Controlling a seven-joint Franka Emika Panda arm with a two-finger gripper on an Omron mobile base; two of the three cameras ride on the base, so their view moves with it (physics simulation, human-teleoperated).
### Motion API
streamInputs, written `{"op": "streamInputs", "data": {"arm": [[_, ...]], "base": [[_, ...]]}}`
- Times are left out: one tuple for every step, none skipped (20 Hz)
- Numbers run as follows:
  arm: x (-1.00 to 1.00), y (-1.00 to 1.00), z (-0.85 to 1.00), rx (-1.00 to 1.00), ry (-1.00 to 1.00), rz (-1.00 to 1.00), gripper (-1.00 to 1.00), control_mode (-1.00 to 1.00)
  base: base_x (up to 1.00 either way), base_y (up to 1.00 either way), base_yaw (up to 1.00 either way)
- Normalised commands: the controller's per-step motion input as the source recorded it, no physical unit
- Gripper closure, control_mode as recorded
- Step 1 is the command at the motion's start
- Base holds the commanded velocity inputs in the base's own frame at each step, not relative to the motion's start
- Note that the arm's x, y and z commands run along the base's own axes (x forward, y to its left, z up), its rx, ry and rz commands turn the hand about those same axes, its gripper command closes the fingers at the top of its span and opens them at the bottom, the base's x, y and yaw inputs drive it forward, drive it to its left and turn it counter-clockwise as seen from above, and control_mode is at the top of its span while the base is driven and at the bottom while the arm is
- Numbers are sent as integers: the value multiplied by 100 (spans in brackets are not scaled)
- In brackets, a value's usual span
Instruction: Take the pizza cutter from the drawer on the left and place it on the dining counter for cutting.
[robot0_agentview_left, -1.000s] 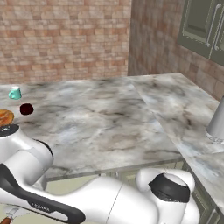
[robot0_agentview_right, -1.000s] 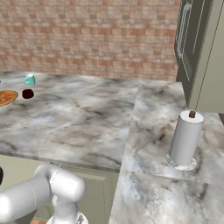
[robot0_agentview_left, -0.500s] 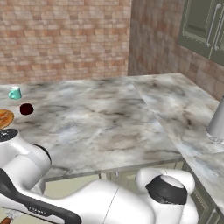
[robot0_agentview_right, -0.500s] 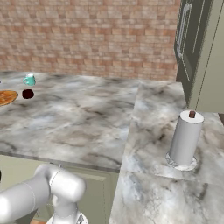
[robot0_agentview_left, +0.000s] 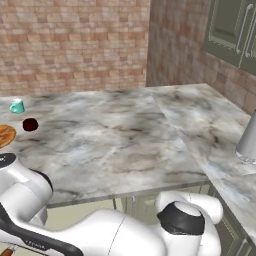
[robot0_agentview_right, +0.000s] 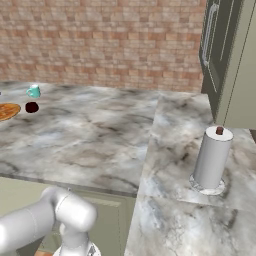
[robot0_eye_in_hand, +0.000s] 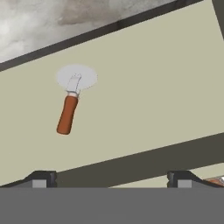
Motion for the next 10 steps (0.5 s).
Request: {"op": "streamInputs", "data": {"arm": [[15,34,-21,-6,0,-3,-100,-100],[20,35,-20,-6,0,-3,-100,-100],[21,35,-21,-4,0,-4,-100,-100],[14,29,-21,-3,0,-3,-100,-100],[9,19,-21,-1,0,-1,-100,-100],[9,9,-23,0,1,0,-100,-100],[6,8,-26,0,4,0,-100,-100],[0,8,-34,0,8,0,-100,-100],[0,4,-36,0,8,0,-100,-100],[0,0,-44,0,11,0,-100,-100]], "base": [[0,0,0],[0,0,0],[0,0,0],[0,0,0],[0,0,0],[0,0,0],[0,0,0],[0,0,0],[0,0,0],[0,0,0]]}}
